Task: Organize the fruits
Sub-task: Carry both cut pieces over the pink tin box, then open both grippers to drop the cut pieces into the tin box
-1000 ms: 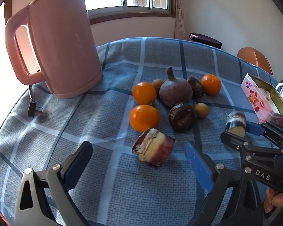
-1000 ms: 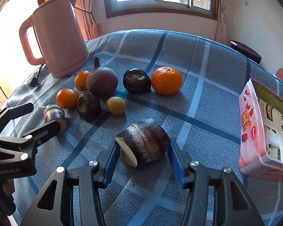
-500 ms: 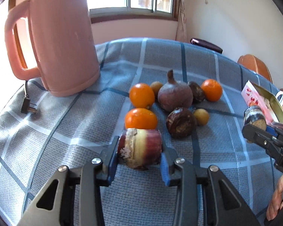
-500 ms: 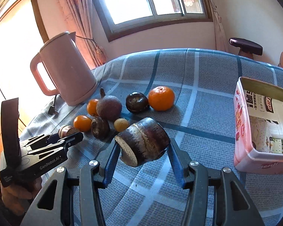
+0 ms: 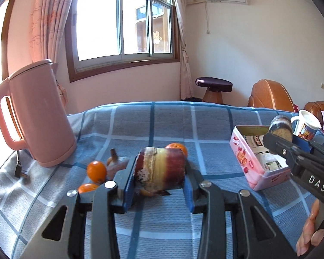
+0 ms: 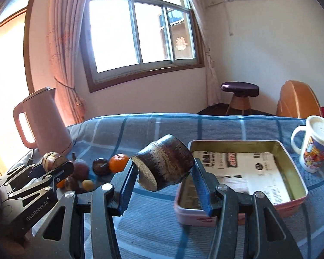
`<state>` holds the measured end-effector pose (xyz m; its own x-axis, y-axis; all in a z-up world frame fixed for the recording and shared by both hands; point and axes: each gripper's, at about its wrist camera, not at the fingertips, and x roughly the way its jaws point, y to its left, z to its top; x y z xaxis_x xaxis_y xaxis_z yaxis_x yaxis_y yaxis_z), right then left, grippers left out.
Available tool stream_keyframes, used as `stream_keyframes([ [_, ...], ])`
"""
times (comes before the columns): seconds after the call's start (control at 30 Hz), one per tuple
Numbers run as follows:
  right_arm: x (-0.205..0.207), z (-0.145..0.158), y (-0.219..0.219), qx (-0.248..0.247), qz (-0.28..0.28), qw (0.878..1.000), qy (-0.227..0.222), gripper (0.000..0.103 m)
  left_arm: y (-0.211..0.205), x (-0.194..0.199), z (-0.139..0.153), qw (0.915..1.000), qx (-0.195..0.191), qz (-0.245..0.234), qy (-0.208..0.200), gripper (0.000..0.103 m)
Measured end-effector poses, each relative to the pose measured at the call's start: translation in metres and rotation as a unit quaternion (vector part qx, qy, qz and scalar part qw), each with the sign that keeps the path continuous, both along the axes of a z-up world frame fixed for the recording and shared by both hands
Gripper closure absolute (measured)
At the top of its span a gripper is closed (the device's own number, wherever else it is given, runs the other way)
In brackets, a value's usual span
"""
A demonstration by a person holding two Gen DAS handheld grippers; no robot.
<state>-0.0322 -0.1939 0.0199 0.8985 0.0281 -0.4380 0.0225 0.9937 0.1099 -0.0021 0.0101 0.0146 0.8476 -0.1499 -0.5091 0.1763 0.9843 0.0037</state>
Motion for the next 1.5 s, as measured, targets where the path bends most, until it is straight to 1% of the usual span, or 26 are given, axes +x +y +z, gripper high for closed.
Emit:
stream_keyframes([
  [0.07, -0.002, -0.001, -0.026, -0.003, -0.028, 1.0, 0.0, 0.05, -0.019, 0.003, 0.001, 0.9998, -0.005, -0.017, 0.002, 0.064],
  [0.2, -0.002, -0.008, -0.078, 0.006, -0.08, 0.997, 0.012, 0.05, -0.063, 0.007, 0.003, 0.9988, 0.006, -0.049, -0.007, 0.064],
  [0.33, -0.001, -0.012, -0.113, 0.002, -0.114, 0.993, 0.024, 0.05, -0.102, 0.012, 0.002, 0.9972, 0.001, -0.074, -0.006, 0.064],
  [0.5, 0.004, -0.018, -0.133, -0.003, -0.126, 0.991, 0.046, 0.05, -0.146, 0.017, -0.002, 0.9949, 0.003, -0.101, 0.001, 0.064],
  [0.63, 0.012, -0.02, -0.134, -0.01, -0.123, 0.99, 0.062, 0.05, -0.17, 0.027, -0.014, 0.9933, -0.001, -0.112, 0.03, 0.064],
  [0.7, 0.015, -0.024, -0.133, -0.014, -0.122, 0.99, 0.073, 0.05, -0.178, 0.03, -0.021, 0.9922, -0.002, -0.116, 0.045, 0.064],
  [0.8, 0.02, -0.028, -0.13, -0.02, -0.119, 0.989, 0.088, 0.049, -0.185, 0.031, -0.027, 0.9902, 0.006, -0.127, 0.059, 0.064],
  [0.93, 0.022, -0.029, -0.127, -0.039, -0.124, 0.987, 0.091, 0.049, -0.186, 0.029, -0.028, 0.9895, 0.011, -0.131, 0.061, 0.064],
  [1.07, 0.022, -0.029, -0.129, -0.038, -0.125, 0.987, 0.092, 0.049, -0.187, 0.031, -0.03, 0.989, 0.013, -0.129, 0.07, 0.064],
  [1.2, 0.023, -0.031, -0.128, -0.039, -0.128, 0.986, 0.096, 0.049, -0.191, 0.04, -0.037, 0.9877, 0.021, -0.125, 0.091, 0.063],
  [1.3, 0.024, -0.033, -0.131, -0.027, -0.127, 0.986, 0.101, 0.049, -0.192, 0.039, -0.037, 0.9879, 0.027, -0.124, 0.09, 0.063],
  [1.37, 0.023, -0.034, -0.132, -0.013, -0.12, 0.987, 0.102, 0.043, -0.192, 0.038, -0.037, 0.988, 0.028, -0.123, 0.089, 0.063],
  [1.4, 0.023, -0.034, -0.132, -0.01, -0.119, 0.988, 0.1, 0.041, -0.192, 0.038, -0.037, 0.9881, 0.029, -0.122, 0.09, 0.062],
  [1.47, 0.024, -0.036, -0.131, -0.011, -0.117, 0.988, 0.097, 0.032, -0.193, 0.037, -0.037, 0.9882, 0.03, -0.122, 0.088, 0.061],
  [1.5, 0.023, -0.037, -0.13, -0.015, -0.12, 0.988, 0.093, 0.032, -0.193, 0.036, -0.037, 0.9885, 0.033, -0.121, 0.085, 0.06],
])
